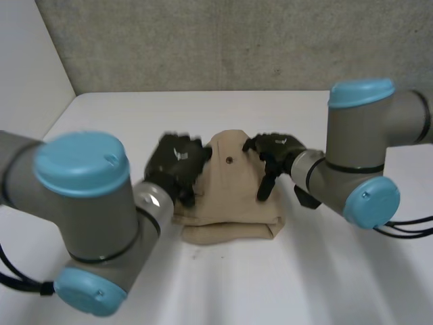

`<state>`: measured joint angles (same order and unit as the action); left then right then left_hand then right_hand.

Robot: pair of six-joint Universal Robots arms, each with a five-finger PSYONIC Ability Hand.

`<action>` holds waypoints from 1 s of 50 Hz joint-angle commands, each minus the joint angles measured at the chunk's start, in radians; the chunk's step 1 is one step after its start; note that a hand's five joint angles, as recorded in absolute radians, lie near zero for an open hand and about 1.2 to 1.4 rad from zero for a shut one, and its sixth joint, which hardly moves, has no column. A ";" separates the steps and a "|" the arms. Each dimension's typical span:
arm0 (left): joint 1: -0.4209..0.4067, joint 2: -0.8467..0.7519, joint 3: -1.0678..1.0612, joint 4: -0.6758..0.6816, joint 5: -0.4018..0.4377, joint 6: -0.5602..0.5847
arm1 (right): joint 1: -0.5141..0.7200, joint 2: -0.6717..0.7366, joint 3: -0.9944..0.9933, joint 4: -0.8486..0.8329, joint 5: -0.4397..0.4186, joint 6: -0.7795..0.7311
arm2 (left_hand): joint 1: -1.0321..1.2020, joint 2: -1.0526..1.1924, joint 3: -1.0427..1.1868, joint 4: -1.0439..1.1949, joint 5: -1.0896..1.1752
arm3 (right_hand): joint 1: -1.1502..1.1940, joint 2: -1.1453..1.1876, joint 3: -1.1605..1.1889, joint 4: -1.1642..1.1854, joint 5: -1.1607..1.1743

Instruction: Fold the shorts.

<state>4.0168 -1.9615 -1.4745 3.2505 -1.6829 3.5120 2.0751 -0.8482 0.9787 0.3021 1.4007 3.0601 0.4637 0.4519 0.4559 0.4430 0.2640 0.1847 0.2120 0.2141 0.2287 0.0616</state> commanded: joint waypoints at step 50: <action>0.073 -0.159 0.253 -0.140 0.038 0.016 | 0.003 -0.046 -0.012 -0.081 0.138 -0.224 | -0.221 -0.209 -0.213 -0.200 -0.196 | -0.010 -0.038 -0.040 -0.054 -0.062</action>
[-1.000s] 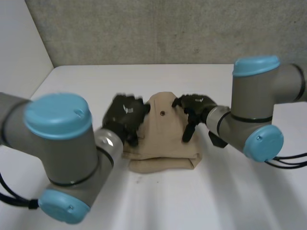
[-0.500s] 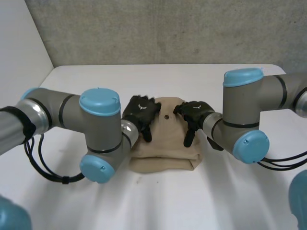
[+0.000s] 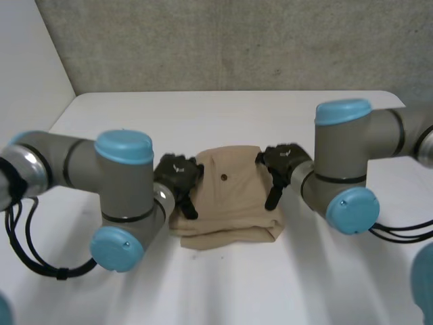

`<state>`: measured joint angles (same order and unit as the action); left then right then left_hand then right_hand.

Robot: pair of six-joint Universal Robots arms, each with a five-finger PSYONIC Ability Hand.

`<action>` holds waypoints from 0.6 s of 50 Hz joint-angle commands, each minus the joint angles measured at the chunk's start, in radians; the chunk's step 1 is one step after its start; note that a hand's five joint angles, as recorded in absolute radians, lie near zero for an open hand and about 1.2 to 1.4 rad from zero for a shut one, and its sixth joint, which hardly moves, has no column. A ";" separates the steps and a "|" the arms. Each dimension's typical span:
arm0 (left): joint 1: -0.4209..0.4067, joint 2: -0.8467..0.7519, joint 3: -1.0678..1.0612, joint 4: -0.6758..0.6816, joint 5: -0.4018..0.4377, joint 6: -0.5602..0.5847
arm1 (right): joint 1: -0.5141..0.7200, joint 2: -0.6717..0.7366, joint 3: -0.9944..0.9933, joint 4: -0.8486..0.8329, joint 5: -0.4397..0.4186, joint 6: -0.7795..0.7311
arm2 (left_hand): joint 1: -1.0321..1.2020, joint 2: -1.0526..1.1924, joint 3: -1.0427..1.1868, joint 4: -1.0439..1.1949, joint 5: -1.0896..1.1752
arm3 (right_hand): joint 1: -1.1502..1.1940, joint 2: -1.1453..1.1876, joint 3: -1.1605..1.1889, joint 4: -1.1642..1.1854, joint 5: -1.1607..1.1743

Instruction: Fold the shorts.

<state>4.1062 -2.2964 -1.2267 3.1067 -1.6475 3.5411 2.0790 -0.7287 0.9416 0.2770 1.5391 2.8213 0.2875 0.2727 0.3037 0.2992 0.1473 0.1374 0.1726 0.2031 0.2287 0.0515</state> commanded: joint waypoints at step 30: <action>0.301 0.692 -0.165 -0.200 0.153 -0.396 | -0.178 -0.702 0.321 -0.096 0.016 0.145 | -0.053 -0.039 -0.070 -0.065 -0.088 | 0.037 0.002 -0.029 -0.054 -0.052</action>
<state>4.3940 -1.6381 -1.3462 2.9198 -1.5477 3.1620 1.9439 -1.4309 1.2472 0.1656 1.6506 2.9091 0.2616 0.2391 0.2626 0.2529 0.0630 0.1374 0.1726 0.2030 0.2287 0.0474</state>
